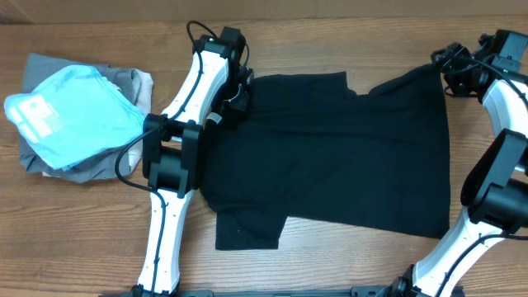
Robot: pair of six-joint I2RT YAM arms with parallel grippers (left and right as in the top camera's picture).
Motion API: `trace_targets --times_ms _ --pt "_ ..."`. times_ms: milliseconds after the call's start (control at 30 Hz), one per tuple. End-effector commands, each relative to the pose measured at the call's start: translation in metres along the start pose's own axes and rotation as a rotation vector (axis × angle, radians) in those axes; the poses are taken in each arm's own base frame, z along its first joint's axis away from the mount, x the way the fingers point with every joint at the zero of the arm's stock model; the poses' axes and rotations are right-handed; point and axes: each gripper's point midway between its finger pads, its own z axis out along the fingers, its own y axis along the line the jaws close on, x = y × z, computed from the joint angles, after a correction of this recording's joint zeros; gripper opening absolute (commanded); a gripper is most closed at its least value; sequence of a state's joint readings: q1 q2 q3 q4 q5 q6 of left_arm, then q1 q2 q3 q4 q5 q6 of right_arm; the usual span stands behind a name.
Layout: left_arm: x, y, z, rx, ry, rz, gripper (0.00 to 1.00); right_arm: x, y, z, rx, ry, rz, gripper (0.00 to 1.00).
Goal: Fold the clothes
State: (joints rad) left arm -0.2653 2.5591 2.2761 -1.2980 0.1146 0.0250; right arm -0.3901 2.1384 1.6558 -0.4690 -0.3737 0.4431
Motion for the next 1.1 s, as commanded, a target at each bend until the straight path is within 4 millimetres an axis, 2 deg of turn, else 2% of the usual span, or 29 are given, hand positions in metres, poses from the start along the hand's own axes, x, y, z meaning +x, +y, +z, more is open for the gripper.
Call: trace_targets --times_ms 0,67,200,333,433,500,600,667,733,800,833,867,900,1000,1067 --pt "0.008 0.015 0.005 -0.035 0.036 -0.029 0.15 -0.008 -0.009 -0.015 0.016 0.000 0.026 0.92" --pt "0.003 0.014 -0.006 -0.036 0.015 -0.009 0.15 0.004 -0.012 -0.020 -0.013 0.066 0.026 0.88" --pt "-0.022 0.006 -0.052 -0.037 -0.101 0.036 0.19 0.018 -0.007 -0.039 -0.089 0.156 0.050 0.81" --pt "-0.052 -0.031 -0.100 0.075 -0.272 0.119 0.34 0.021 0.006 -0.068 -0.119 0.170 0.025 0.76" --pt "-0.072 -0.053 -0.110 0.089 -0.368 0.224 0.49 0.024 0.024 -0.095 -0.130 0.162 -0.042 0.75" --pt "-0.083 -0.066 -0.106 0.078 -0.406 0.277 0.52 0.031 0.041 -0.121 -0.134 0.163 -0.068 0.75" --pt "-0.096 -0.080 -0.092 0.067 -0.440 0.317 0.55 0.048 0.057 -0.149 -0.135 0.189 -0.083 0.75" --pt "-0.104 -0.087 -0.075 0.066 -0.444 0.332 0.55 0.066 0.063 -0.162 -0.110 0.233 -0.085 0.74" --pt "-0.107 -0.093 -0.059 0.072 -0.438 0.347 0.54 0.085 0.059 -0.165 -0.049 0.287 -0.076 0.70" --pt "-0.109 -0.095 -0.044 0.074 -0.425 0.365 0.53 0.105 0.050 -0.165 0.037 0.351 -0.068 0.59" --pt "-0.109 -0.095 -0.036 0.075 -0.417 0.364 0.51 0.118 0.042 -0.163 0.100 0.388 -0.050 0.59" --pt "-0.109 -0.094 -0.031 0.075 -0.408 0.362 0.49 0.129 0.032 -0.162 0.166 0.416 -0.031 0.52" --pt "-0.108 -0.093 -0.027 0.072 -0.402 0.360 0.47 0.140 0.021 -0.160 0.235 0.439 -0.019 0.40" --pt "-0.109 -0.088 -0.023 0.047 -0.396 0.350 0.47 0.173 -0.014 -0.151 0.412 0.499 0.017 0.24" --pt "-0.110 -0.085 -0.026 0.030 -0.400 0.347 0.49 0.202 -0.030 -0.144 0.447 0.567 0.057 0.24"
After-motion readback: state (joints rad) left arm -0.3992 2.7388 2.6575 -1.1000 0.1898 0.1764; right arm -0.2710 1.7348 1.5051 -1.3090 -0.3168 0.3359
